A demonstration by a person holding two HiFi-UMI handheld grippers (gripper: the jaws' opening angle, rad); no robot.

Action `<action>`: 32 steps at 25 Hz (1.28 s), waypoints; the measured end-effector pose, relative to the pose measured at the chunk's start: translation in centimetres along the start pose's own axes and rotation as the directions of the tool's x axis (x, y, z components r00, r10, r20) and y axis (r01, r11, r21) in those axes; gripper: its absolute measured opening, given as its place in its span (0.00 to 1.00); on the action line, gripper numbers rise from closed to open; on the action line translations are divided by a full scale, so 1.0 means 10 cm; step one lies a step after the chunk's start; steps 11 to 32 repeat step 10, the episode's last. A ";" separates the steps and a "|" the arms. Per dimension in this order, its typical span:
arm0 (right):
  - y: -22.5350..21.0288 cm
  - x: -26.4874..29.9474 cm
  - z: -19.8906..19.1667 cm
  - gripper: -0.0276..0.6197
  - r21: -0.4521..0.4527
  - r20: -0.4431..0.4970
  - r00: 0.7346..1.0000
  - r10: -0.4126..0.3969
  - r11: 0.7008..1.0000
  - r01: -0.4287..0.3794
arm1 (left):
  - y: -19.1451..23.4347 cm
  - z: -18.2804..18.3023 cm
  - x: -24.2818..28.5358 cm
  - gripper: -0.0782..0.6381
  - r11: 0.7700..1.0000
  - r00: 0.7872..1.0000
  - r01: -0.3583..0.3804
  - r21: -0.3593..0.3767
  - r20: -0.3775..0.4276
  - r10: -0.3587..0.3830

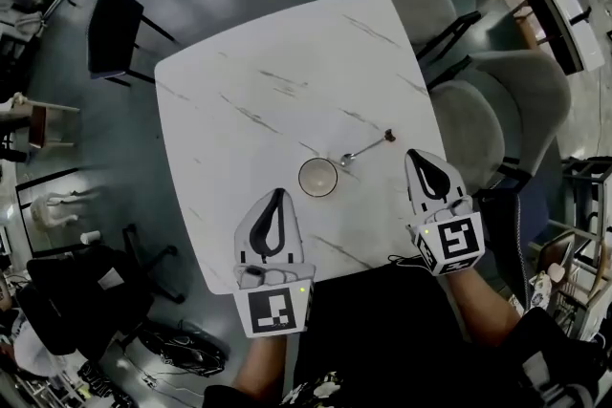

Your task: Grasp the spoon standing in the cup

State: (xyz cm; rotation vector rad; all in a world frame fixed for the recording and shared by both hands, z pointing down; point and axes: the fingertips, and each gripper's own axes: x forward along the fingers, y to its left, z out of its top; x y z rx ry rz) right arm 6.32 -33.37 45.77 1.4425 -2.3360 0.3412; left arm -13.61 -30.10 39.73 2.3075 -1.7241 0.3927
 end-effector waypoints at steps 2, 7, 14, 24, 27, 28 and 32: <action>0.03 -0.02 0.13 0.14 0.004 0.036 0.999 0.021 1.000 -0.021 | 0.00 0.06 -0.01 0.12 1.000 1.000 -0.010 0.022 0.014 0.010; 0.01 -0.12 0.17 0.14 0.023 0.058 0.998 0.036 0.999 -0.037 | -0.09 0.10 -0.05 0.12 0.999 0.999 -0.046 0.024 0.018 0.045; -0.03 -0.14 0.16 0.14 0.024 0.057 0.997 0.045 0.999 -0.046 | -0.12 0.09 -0.07 0.12 0.998 0.998 -0.058 0.033 0.014 0.057; -0.03 -0.14 0.16 0.14 0.024 0.057 0.997 0.045 0.999 -0.046 | -0.12 0.09 -0.07 0.12 0.998 0.998 -0.058 0.033 0.014 0.057; -0.03 -0.14 0.16 0.14 0.024 0.057 0.997 0.045 0.999 -0.046 | -0.12 0.09 -0.07 0.12 0.998 0.998 -0.058 0.033 0.014 0.057; -0.03 -0.14 0.16 0.14 0.024 0.057 0.997 0.045 0.999 -0.046 | -0.12 0.09 -0.07 0.12 0.998 0.998 -0.058 0.033 0.014 0.057; -0.03 -0.14 0.16 0.14 0.024 0.057 0.997 0.045 0.999 -0.046 | -0.12 0.09 -0.07 0.12 0.998 0.998 -0.058 0.033 0.014 0.057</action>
